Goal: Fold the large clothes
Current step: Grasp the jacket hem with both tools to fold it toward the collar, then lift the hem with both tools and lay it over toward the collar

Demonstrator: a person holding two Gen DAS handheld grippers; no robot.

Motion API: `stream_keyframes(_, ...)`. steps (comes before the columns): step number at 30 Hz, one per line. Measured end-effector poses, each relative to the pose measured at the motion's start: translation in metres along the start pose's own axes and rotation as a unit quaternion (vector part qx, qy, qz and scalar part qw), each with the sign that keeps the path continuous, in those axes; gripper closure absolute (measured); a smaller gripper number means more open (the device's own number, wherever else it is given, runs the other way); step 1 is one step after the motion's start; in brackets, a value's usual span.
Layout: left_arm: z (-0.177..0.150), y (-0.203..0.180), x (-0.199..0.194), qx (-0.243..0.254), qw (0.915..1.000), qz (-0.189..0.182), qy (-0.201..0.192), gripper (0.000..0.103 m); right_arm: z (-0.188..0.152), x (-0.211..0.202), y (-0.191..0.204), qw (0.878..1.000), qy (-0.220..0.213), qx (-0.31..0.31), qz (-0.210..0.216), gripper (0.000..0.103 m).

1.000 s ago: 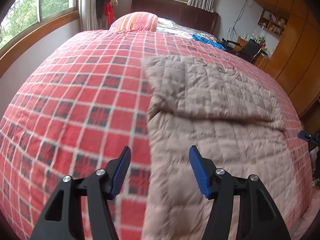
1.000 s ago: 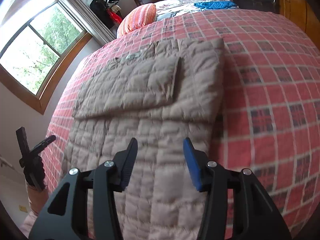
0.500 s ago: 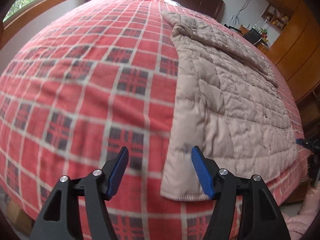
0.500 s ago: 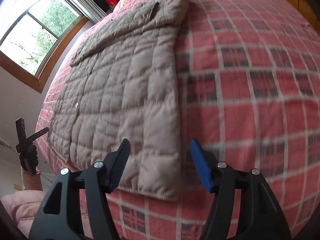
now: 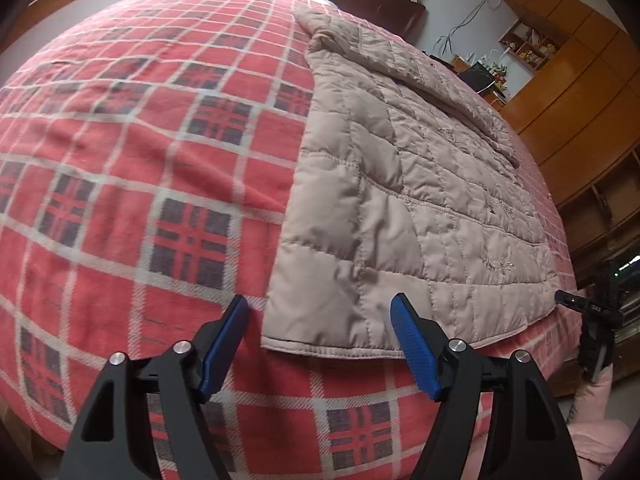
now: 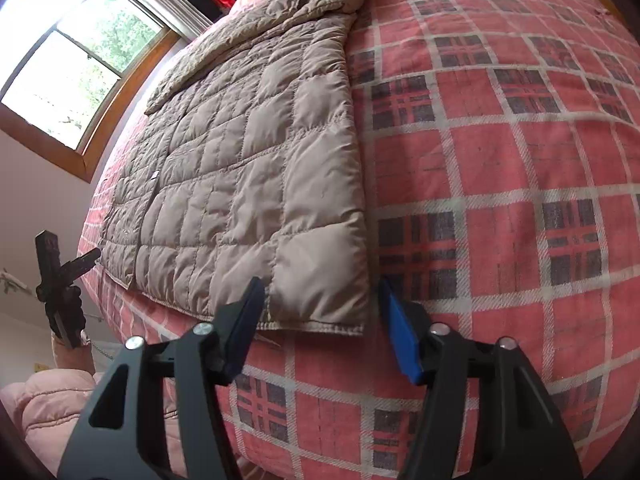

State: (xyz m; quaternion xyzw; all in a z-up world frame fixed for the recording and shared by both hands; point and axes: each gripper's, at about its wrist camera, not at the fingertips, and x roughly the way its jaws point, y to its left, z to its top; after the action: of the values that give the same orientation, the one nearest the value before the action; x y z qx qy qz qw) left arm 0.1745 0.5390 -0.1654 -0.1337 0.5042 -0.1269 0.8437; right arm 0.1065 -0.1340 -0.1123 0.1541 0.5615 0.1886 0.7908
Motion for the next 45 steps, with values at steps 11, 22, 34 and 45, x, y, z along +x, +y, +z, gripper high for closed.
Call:
stream_keyframes(11, 0.0, -0.005, 0.006, -0.01, 0.9998, -0.018, 0.008, 0.081, -0.004, 0.009, 0.005, 1.0, 0.01, -0.002, 0.027, 0.088)
stream_keyframes(22, -0.005, -0.014, -0.017, -0.023, 0.9984, -0.037, -0.037, 0.093, -0.014, -0.015, 0.015, 0.998, -0.053, 0.001, 0.035, 0.098)
stream_keyframes(34, -0.013, -0.024, -0.063, -0.02, 0.9941, -0.06, -0.088, 0.093, -0.047, -0.061, 0.031, 0.99, -0.125, -0.015, 0.06, 0.099)
stream_keyframes(45, 0.013, -0.04, -0.12, 0.012, 0.981, -0.084, -0.175, 0.093, -0.036, -0.118, 0.062, 0.974, -0.211, -0.06, 0.064, 0.099)
